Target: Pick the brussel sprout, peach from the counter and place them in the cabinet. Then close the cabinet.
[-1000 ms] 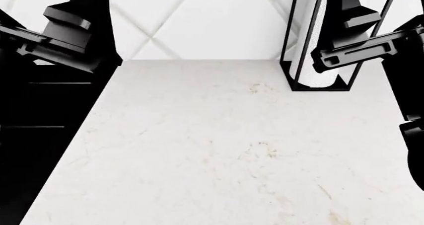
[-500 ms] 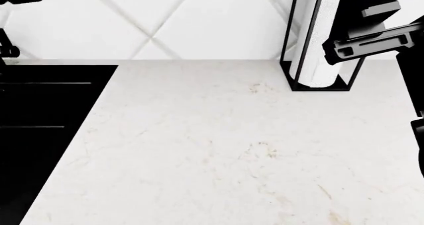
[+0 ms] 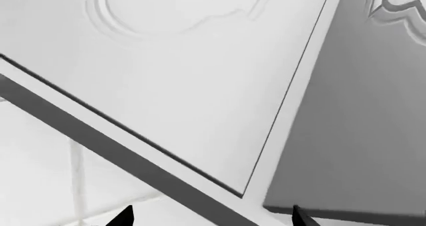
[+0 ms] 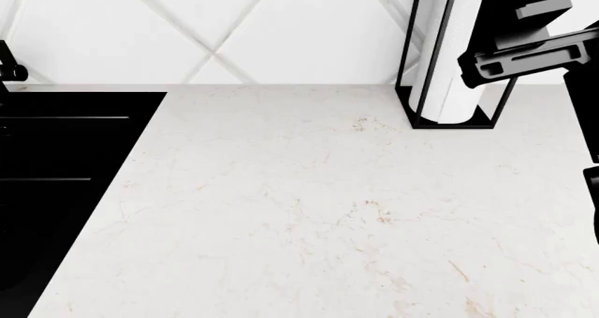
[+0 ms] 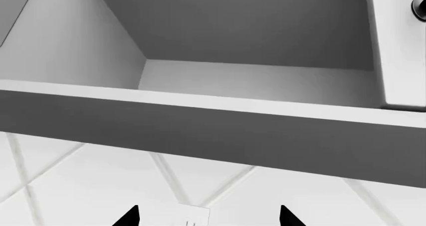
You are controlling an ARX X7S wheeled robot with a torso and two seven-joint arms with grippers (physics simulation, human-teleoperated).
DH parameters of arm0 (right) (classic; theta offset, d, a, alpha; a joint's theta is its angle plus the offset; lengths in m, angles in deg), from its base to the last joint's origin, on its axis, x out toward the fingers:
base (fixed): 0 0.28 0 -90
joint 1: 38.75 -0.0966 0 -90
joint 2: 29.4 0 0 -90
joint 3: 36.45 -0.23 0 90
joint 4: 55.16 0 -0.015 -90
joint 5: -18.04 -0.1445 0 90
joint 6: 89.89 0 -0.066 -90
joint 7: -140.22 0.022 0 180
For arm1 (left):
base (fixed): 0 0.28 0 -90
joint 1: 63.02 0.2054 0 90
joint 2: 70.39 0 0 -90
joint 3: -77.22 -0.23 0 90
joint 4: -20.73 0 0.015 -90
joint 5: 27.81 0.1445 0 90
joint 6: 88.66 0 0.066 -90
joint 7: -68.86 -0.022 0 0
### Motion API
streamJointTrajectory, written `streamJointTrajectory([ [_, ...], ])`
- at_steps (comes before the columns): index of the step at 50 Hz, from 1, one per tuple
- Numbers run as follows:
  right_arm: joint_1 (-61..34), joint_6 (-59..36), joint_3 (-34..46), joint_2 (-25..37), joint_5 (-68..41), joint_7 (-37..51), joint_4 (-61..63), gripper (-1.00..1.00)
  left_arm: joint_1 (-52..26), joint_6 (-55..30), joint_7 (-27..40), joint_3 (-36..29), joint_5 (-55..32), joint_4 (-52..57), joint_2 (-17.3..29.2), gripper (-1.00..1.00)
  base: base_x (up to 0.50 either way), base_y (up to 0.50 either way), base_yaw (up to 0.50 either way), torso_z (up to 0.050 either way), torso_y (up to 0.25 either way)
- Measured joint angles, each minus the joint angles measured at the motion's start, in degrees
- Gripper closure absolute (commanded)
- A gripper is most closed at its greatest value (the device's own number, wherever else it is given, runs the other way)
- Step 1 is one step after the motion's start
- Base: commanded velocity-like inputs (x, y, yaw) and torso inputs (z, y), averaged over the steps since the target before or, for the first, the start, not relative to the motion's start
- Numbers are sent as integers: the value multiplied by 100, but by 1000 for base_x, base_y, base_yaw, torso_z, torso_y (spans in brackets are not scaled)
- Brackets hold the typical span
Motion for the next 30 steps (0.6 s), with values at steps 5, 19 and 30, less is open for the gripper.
streamJointTrajectory([
  [5, 5, 20, 9, -4, 16, -5, -10, -100, 6, 91, 135, 94, 2, -92, -47, -100, 0, 0, 0, 0, 0],
  [19, 23, 77, 39, -19, 55, -22, -38, -100, -537, 239, 7, 72, 2, -415, -393, -100, 0, 0, 0, 0, 0],
  [30, 26, 94, 43, -19, 42, -17, -51, -100, -1303, 174, -183, -172, 1, -792, -752, -100, 0, 0, 0, 0, 0],
])
